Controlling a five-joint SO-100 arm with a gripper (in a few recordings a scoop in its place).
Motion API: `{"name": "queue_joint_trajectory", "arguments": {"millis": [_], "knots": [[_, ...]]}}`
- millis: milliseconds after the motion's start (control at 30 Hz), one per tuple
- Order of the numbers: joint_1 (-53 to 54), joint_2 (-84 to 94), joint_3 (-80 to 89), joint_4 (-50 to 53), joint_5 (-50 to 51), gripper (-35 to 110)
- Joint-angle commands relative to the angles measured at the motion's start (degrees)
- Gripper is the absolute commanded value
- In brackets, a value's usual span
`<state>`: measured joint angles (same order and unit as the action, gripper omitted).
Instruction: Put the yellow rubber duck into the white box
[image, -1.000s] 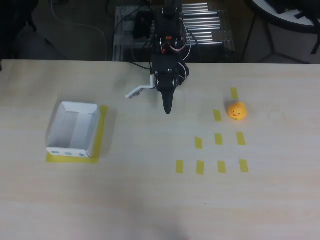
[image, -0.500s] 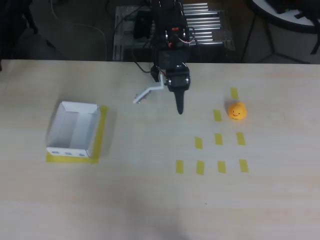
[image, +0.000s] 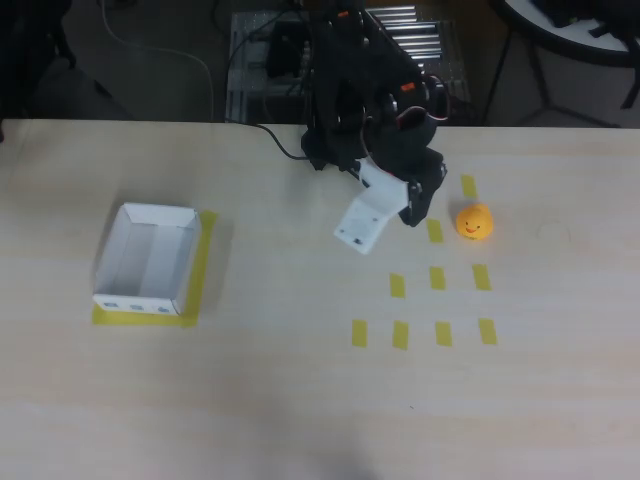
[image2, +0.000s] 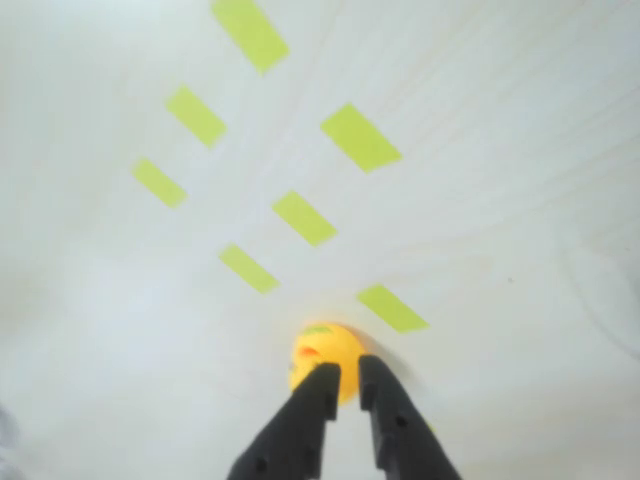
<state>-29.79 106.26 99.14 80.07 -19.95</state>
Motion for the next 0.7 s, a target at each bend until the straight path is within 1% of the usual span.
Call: {"name": "queue_joint_trajectory", "arguments": {"millis": [0,167,333,467,667], "knots": [[-8.00,0.09,-6.94,3.34,-3.96,4],[-16.79,-0.18,-7.56,6.77,-5.19,11],[-22.94,-1.32,-5.10,6.15,-5.19,16],[-24.08,-4.31,-5.01,5.01,-5.27,21],[-23.55,-6.94,-3.96,2.90,-8.35,33]]}}
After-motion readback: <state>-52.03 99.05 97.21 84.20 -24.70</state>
